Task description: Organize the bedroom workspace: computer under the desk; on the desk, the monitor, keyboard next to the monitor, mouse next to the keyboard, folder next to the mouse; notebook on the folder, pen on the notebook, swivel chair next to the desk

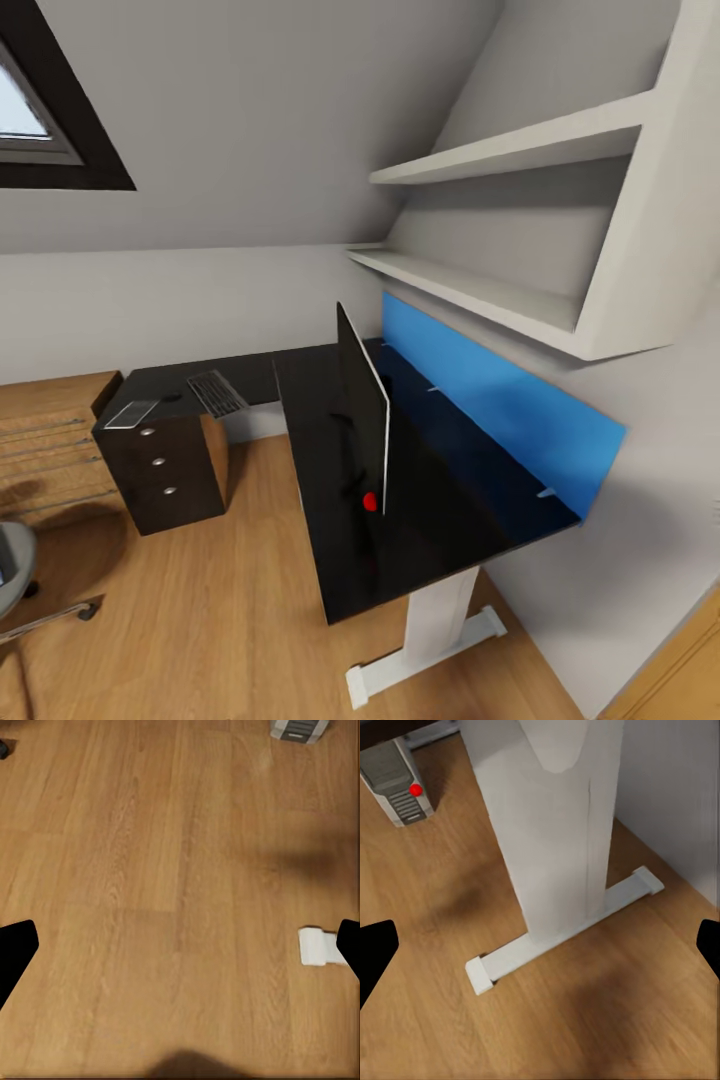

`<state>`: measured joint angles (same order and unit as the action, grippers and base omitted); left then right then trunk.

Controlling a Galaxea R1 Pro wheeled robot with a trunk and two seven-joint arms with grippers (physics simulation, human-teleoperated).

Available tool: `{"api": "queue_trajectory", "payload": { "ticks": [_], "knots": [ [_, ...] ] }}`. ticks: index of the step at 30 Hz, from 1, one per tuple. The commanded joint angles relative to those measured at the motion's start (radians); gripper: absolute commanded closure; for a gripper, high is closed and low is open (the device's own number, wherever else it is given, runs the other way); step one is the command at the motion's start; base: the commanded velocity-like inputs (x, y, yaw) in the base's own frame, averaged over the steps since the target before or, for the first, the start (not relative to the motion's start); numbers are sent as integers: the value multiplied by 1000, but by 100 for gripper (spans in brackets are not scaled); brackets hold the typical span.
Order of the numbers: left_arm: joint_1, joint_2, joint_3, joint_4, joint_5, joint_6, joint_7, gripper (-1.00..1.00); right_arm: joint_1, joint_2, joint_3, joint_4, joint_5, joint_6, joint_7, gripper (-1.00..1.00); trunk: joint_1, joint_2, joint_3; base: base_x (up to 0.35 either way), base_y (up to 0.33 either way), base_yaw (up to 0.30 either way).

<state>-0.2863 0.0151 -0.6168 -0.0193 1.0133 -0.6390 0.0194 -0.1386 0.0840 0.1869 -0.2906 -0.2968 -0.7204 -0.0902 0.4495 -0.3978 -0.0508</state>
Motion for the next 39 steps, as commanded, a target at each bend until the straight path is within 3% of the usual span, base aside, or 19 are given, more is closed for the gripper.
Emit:
{"api": "queue_trajectory", "payload": {
  "ticks": [1,9,19,39],
  "knots": [
    [-1,0,-8,-1,7,-2,2,-100,-1,-1,7,-1,-5,-1,-11,-100,1,-2,-2,-74,-91,0],
    [-1,1,-8,-1,7,-2,3,-100,-1,2,11,-2,-7,-6,-6,-100,1,-2,-2,-50,-28,0],
    [-1,2,-8,-1,7,-2,4,-100,-1,32,13,1,-4,-8,-6,-100,1,-2,-2,-4,-4,102],
    [-1,2,-8,-1,7,-2,4,-100,-1,30,10,-1,0,-11,-5,-100,1,-2,-8,0,-188,68]
  ]
}}
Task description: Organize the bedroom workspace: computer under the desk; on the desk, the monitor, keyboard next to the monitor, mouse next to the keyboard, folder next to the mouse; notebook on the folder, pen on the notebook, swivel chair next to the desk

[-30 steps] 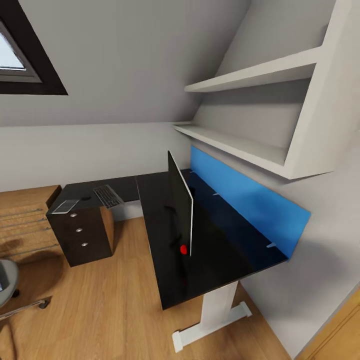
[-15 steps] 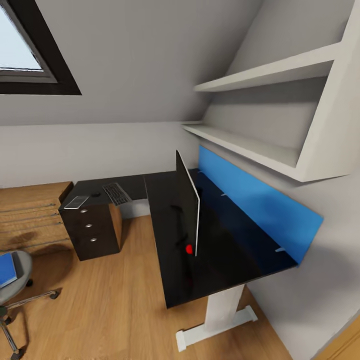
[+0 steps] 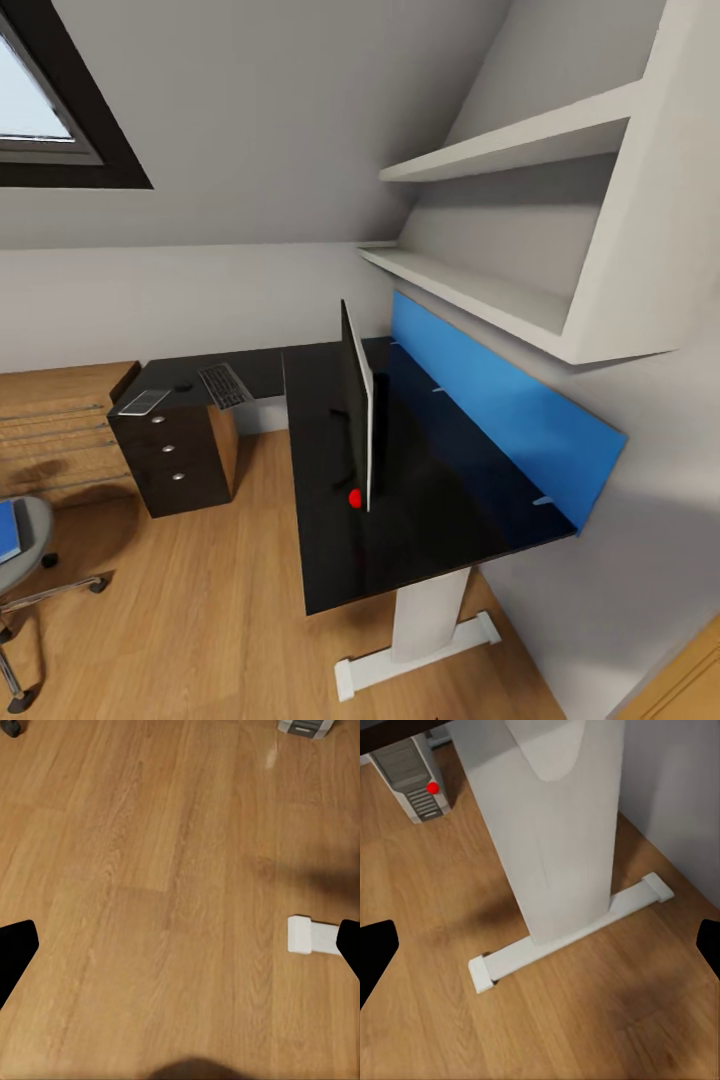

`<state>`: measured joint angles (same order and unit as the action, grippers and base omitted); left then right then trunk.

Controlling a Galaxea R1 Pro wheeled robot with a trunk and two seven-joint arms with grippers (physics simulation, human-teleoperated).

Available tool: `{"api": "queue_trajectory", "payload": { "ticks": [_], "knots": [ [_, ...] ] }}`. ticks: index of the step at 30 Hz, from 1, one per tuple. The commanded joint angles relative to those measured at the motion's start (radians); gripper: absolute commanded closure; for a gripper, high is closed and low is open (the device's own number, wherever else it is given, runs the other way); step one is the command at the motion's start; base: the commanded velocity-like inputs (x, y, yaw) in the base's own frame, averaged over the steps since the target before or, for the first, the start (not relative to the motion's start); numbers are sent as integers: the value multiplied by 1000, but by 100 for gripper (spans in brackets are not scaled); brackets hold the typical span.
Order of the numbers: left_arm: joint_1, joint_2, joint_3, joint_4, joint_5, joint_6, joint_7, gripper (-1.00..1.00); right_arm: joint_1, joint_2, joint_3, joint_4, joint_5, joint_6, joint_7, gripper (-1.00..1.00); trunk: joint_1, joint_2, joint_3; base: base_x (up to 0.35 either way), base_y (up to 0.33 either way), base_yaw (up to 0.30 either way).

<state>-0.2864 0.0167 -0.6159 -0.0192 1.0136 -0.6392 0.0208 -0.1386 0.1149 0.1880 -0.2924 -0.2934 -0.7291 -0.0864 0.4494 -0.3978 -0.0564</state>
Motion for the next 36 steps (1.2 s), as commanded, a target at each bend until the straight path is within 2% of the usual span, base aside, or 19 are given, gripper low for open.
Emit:
{"api": "queue_trajectory", "payload": {
  "ticks": [1,5,10,22,36],
  "knots": [
    [-1,0,-8,-1,7,-2,2,-100,-1,-1,9,0,-2,-4,-9,-100,1,-2,-2,0,-29,1],
    [-1,-1,-8,-1,7,-2,1,-100,-1,-3,8,3,47,-11,-8,-100,1,-2,-2,0,-7,0],
    [-1,-1,-8,-1,6,-2,2,-100,-1,-2,6,4,71,-12,-10,-100,1,-2,-2,0,-1,0],
    [-1,-1,-8,-1,6,-2,2,-100,-1,1,7,4,75,-12,-12,-100,1,-2,-2,0,0,18],
    [-1,-1,-8,-1,6,-2,2,-100,-1,4,6,3,73,-12,-13,-100,1,-2,-5,0,0,210]
  ]
}}
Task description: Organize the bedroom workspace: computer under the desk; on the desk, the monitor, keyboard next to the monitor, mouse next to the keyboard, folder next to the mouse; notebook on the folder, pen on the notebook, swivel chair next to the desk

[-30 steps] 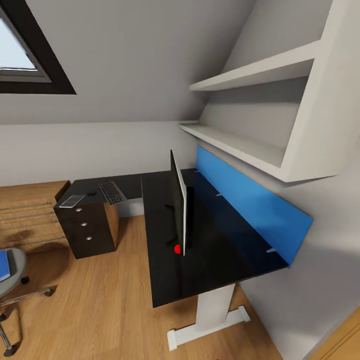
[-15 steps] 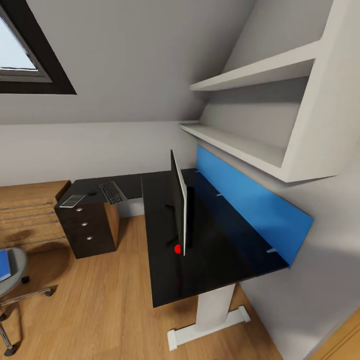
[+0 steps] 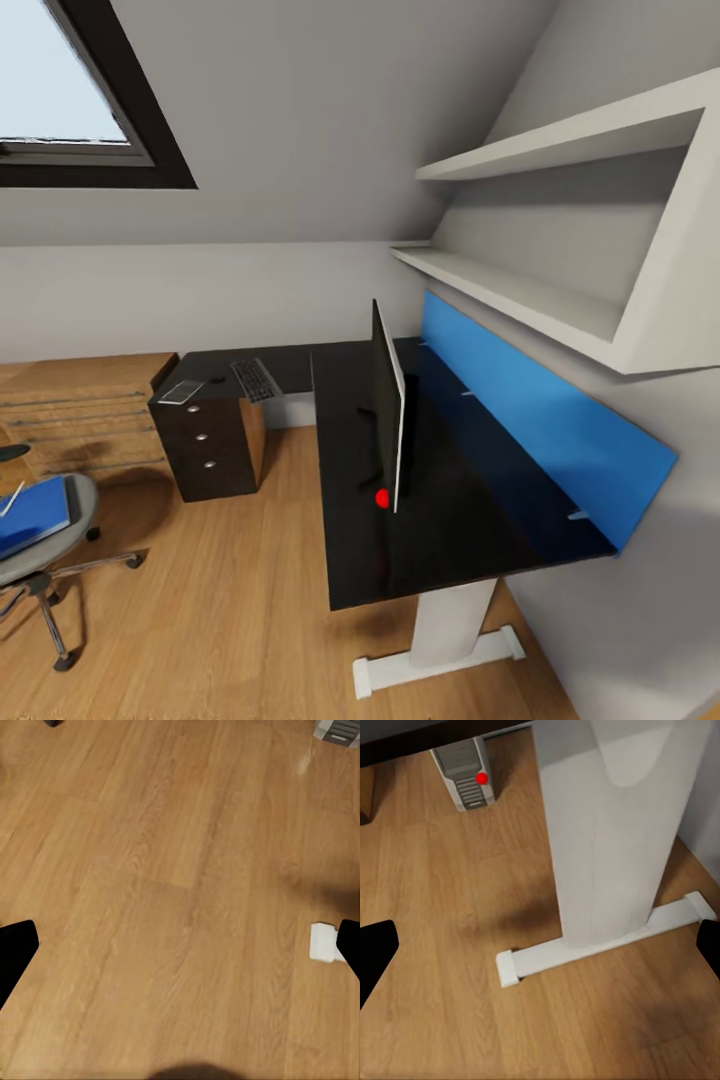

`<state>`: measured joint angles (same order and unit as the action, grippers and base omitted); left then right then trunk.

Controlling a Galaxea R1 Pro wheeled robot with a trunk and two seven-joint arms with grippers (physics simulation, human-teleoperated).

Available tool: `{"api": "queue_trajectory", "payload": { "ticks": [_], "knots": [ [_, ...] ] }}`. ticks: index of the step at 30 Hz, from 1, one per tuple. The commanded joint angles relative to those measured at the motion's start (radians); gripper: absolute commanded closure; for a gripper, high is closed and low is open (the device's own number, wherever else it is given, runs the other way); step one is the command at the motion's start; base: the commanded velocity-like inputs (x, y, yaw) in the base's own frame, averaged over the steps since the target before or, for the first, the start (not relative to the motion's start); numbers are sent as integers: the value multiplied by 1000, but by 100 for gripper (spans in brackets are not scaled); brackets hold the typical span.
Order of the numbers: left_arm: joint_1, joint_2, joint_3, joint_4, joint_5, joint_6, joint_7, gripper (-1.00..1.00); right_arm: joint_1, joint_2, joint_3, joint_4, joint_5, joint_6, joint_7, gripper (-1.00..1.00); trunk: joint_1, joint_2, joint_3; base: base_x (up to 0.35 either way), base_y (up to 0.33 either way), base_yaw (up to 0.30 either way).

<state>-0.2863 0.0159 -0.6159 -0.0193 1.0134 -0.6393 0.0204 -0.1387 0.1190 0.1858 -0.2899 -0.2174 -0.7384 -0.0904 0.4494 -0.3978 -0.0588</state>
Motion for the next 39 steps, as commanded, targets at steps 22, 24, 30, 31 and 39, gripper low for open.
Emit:
{"api": "queue_trajectory", "payload": {
  "ticks": [22,24,30,31,39],
  "knots": [
    [-1,1,-8,-1,7,-2,2,-100,-1,-3,6,-1,-4,-3,-9,-100,1,-2,-5,0,-15,14],
    [-1,1,-8,-1,7,-2,2,-100,-1,-3,6,-1,-4,-3,-9,-100,1,-2,-5,0,-217,36],
    [-1,1,-8,-1,7,-2,1,-100,-1,-3,6,-1,-4,-3,-9,-100,1,-2,-5,0,-255,50],
    [-1,1,-8,-1,7,-2,1,-100,-1,-3,6,-1,-4,-3,-9,-100,1,-2,-5,0,-151,17],
    [-1,1,-8,-1,7,-2,3,-100,-1,-4,6,-2,1,-4,-9,-100,1,-2,-5,0,-32,4]
  ]
}}
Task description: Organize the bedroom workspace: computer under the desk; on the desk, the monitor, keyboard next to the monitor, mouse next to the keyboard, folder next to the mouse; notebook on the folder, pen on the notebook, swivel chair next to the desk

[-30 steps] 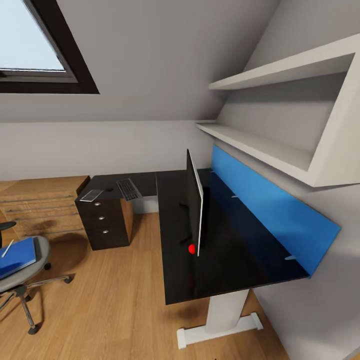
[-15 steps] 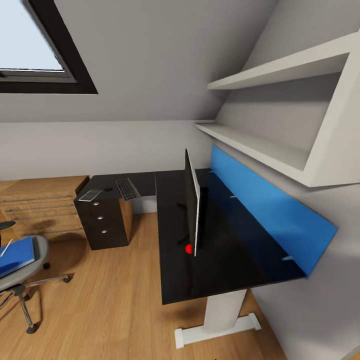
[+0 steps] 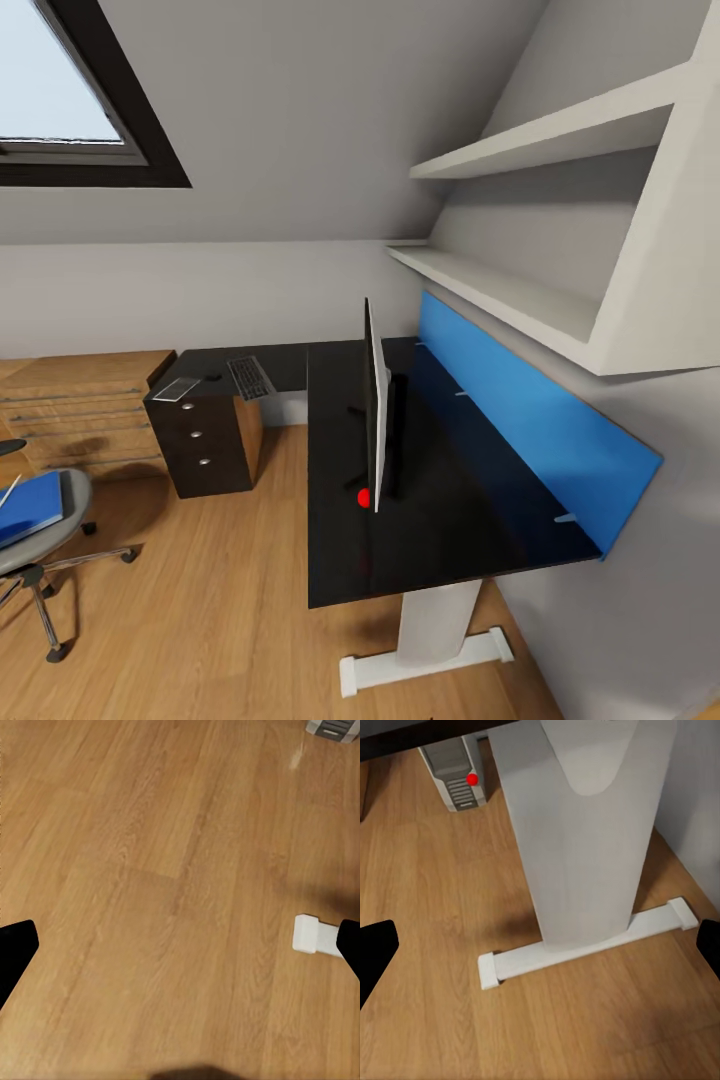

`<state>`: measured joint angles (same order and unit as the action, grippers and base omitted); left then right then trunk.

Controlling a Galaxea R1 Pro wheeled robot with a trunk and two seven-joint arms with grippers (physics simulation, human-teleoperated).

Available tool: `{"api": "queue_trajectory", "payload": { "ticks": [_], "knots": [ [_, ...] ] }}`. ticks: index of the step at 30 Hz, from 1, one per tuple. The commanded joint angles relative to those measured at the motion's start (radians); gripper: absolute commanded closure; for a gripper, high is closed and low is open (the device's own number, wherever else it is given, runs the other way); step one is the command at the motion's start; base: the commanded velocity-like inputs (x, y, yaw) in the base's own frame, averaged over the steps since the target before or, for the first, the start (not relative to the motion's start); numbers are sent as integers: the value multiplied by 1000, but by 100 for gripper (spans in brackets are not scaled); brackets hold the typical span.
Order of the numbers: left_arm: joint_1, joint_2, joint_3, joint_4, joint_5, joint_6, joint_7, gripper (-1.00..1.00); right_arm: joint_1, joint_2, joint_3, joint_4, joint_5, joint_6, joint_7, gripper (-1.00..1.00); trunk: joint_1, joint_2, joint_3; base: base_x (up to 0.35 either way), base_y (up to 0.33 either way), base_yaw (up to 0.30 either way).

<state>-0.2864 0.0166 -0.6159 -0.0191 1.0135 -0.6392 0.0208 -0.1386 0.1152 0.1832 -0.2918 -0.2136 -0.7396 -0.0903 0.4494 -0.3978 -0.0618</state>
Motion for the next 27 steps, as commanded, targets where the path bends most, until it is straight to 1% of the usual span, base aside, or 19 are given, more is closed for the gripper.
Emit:
{"api": "queue_trajectory", "payload": {
  "ticks": [1,8,9,11,12,13,14,16,17,19,20,21,22,24,25,26,27],
  "knots": [
    [0,0,-8,-1,7,-2,2,-100,-1,-1,9,0,-3,-3,-9,-100,1,-2,-2,0,0,0],
    [0,0,-8,-1,7,-2,2,-100,-1,-4,10,-6,-2,-2,-9,-100,1,-2,-2,0,0,0],
    [0,0,-8,-1,7,-2,2,-100,-1,-6,9,-19,-1,2,-11,-100,1,-2,-2,0,0,0],
    [0,-1,-9,-1,7,-2,1,-100,-1,-10,10,-78,-1,40,-24,-100,1,-2,-2,0,0,0],
    [0,-1,-9,-1,7,-1,1,-100,-1,-12,10,-120,1,87,-40,-100,1,-2,-2,0,0,0],
    [0,-1,-10,-1,7,-1,1,-100,-1,-12,10,-142,2,115,-50,-100,1,-2,-2,0,0,0],
    [0,-1,-9,-1,7,-1,1,-100,-1,-14,10,-194,9,177,-73,-100,1,-2,-2,0,0,0],
    [0,-1,-9,-1,7,-2,1,-100,-1,-15,10,-254,24,241,-99,-100,1,-2,-2,0,0,0],
    [0,-1,-9,-1,7,-2,1,-100,-1,-16,10,-315,46,305,-128,-100,1,-2,-2,0,0,0],
    [0,-1,-9,-1,7,-2,2,-100,-1,-16,10,-373,74,365,-159,-100,1,-2,-2,0,0,0],
    [0,-1,-9,-1,7,-2,2,-100,-1,-17,9,-428,102,419,-189,-100,1,-2,-2,0,0,0],
    [0,-1,-9,-1,7,-2,3,-100,-1,-17,8,-455,116,444,-204,-100,1,-2,-2,0,0,0],
    [0,-1,-9,-1,7,-2,3,-100,-1,-16,7,-539,150,513,-245,-100,1,-2,-2,0,0,0],
    [0,-1,-9,-1,7,-2,4,-100,-1,-17,6,-647,182,593,-278,-100,1,-2,-2,0,0,0],
    [0,-1,-10,-1,7,-2,4,-100,-2,-17,6,-695,196,623,-285,-100,1,-2,-2,0,0,0],
    [0,-2,-10,-1,7,-2,4,-100,-2,-17,6,-715,203,634,-287,-100,1,-2,-2,0,0,0],
    [0,-2,-10,-1,7,-2,4,-100,-4,-17,6,-750,221,650,-290,-100,1,-2,-2,0,0,0]
  ]
}}
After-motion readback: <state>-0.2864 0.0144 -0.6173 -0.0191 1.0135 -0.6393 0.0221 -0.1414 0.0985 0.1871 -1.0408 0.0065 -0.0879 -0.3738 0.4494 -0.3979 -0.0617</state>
